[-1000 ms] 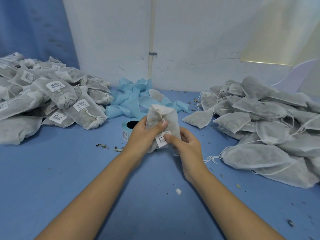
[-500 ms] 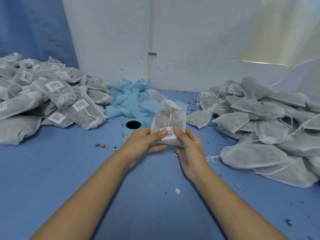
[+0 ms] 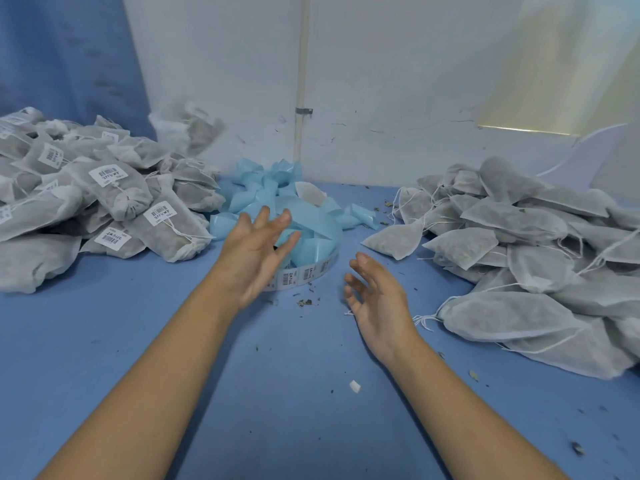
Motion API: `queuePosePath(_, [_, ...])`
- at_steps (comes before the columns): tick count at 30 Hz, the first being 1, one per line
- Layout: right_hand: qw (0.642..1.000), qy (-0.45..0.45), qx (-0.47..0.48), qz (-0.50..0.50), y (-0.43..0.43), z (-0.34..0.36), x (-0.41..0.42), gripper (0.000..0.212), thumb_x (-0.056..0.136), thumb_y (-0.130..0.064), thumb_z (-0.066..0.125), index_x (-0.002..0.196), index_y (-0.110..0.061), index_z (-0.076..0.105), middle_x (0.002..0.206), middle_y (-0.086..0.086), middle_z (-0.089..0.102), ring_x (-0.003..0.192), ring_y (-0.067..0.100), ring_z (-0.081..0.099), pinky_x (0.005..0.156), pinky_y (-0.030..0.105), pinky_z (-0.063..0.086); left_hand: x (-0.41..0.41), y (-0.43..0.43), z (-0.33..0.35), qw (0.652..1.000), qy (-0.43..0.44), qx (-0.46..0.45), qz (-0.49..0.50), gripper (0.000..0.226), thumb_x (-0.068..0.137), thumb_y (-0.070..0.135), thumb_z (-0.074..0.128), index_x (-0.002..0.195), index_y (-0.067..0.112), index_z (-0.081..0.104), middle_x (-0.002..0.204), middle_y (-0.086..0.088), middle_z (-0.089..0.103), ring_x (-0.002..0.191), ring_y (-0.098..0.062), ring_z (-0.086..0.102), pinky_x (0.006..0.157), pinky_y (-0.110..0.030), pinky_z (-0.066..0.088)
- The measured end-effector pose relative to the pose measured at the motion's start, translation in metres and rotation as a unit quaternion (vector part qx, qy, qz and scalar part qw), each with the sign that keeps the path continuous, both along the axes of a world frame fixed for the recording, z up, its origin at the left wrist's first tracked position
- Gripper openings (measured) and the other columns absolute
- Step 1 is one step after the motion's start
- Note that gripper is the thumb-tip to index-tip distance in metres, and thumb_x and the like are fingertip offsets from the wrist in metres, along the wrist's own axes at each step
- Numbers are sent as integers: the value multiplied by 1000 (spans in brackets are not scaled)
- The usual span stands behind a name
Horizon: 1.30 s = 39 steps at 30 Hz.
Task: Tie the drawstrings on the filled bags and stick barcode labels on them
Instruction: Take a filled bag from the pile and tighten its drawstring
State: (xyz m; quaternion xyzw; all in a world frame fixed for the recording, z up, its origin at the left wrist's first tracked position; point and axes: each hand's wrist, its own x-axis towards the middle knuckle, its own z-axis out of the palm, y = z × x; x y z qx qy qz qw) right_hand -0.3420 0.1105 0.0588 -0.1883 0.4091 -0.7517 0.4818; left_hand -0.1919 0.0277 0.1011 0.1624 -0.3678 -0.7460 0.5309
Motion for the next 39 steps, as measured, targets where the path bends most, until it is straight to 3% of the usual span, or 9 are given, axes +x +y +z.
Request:
queuePosePath(3, [1000,2,3,-10,-3,-1,0,17,88,-5,61,104,-12,65,89,0,64,78,15,63,62,21,53,-4,7,-3,995,-94,-24,-15,73,92,1,53,150,5,10,146,-9,44,116,-16,60,89,-35,55])
queuePosePath(7, [998,2,1,-63,-10,5,-15,38,91,5,49,126,-11,52,93,3,56,89,20,63,70,22,54,-13,12,-7,985,-160,-58,-38,39,94,3,50,133,5,46,116,-6,69,102,-20,68,78,-29,58])
queuePosePath(12, [994,3,34,-104,-25,10,-46,47,92,7,44,136,-8,42,93,4,52,97,24,57,78,27,52,-29,22,-6,965,-241,-95,-39,24,95,4,48,114,13,60,99,-2,74,82,-16,71,72,-23,57])
queuePosePath(17, [992,-49,56,-98,-36,11,-64,10,97,0,43,101,-1,52,100,8,53,93,27,62,77,32,51,-41,26,-9,951,-278,-122,-51,23,95,2,47,99,15,65,87,0,75,70,-12,70,64,-19,54])
queuePosePath(19, [991,-58,59,-106,-38,10,-66,10,97,0,43,91,-3,51,105,12,53,93,28,63,70,31,52,-43,25,-11,948,-291,-117,-47,24,94,1,46,96,15,66,83,1,74,67,-11,69,63,-18,53])
queuePosePath(24, [988,-68,32,-136,-30,8,-56,20,97,-4,43,110,4,56,95,13,60,81,19,62,67,24,51,-42,25,-21,944,-322,-64,-44,22,92,-1,46,94,10,66,86,-3,73,68,-11,69,66,-21,55])
queuePosePath(30, [979,-100,-25,-173,-11,14,-30,20,90,-6,46,82,0,63,80,9,72,63,16,69,57,19,55,-44,30,-29,957,-282,31,-68,22,98,16,47,104,0,60,90,-16,71,70,-21,72,63,-27,59])
queuePosePath(34, [980,3,33,-196,-1,10,-12,27,87,-8,45,67,-2,62,61,3,68,44,10,56,44,16,45,-47,35,-31,957,-254,94,-100,39,96,44,48,109,8,58,92,-19,71,70,-29,72,52,-28,56])
queuePosePath(39, [964,189,37,-184,4,1,-5,32,87,-9,44,71,-12,72,68,-2,60,50,8,47,46,18,40,-45,37,-35,965,-247,72,-54,16,94,14,57,105,3,58,71,-9,71,56,-19,69,45,-20,51])
